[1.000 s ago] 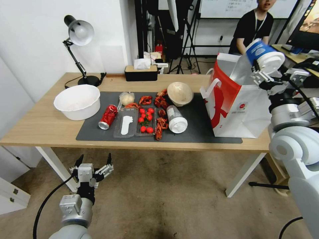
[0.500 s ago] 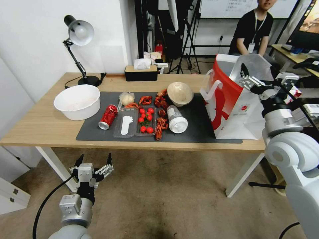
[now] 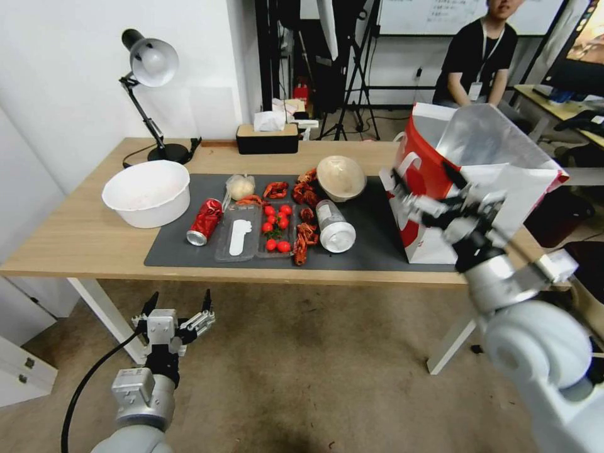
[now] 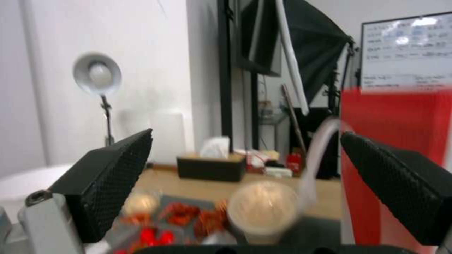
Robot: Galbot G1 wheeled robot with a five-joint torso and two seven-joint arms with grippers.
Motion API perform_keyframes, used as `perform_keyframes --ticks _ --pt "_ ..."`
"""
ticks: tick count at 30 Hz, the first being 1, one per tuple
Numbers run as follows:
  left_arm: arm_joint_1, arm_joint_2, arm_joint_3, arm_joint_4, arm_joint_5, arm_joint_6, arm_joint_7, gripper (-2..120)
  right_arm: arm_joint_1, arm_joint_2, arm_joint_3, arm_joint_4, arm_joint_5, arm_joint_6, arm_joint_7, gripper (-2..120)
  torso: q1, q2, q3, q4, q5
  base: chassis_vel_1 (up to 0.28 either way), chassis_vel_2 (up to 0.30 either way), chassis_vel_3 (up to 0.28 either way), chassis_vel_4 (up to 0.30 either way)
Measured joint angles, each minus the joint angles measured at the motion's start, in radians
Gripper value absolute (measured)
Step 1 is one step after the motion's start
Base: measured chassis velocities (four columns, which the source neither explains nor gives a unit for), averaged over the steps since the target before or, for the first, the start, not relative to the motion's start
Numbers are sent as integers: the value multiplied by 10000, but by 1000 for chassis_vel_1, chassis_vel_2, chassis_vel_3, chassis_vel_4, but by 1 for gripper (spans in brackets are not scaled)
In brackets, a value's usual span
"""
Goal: Pick up the trash from the table and place it into the takeout bag.
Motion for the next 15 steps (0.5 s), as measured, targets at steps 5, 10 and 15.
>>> perform_keyframes --ticks 5,10,15 --pt "19 20 -24 13 -67 -46 6 100 -1312 472 -26 -354 -902 930 27 100 -1 0 0 -3 1 0 0 0 0" --pt "-29 63 -47 59 -158 -68 12 100 -2752 1029 5 -1105 -1565 2371 203 100 -1 0 0 -3 0 0 0 0 0" --pt "-76 105 -47 137 -215 -77 20 100 -3401 1468 -30 -1777 -1822 3373 346 100 -1 -1 0 -1 0 0 0 0 0"
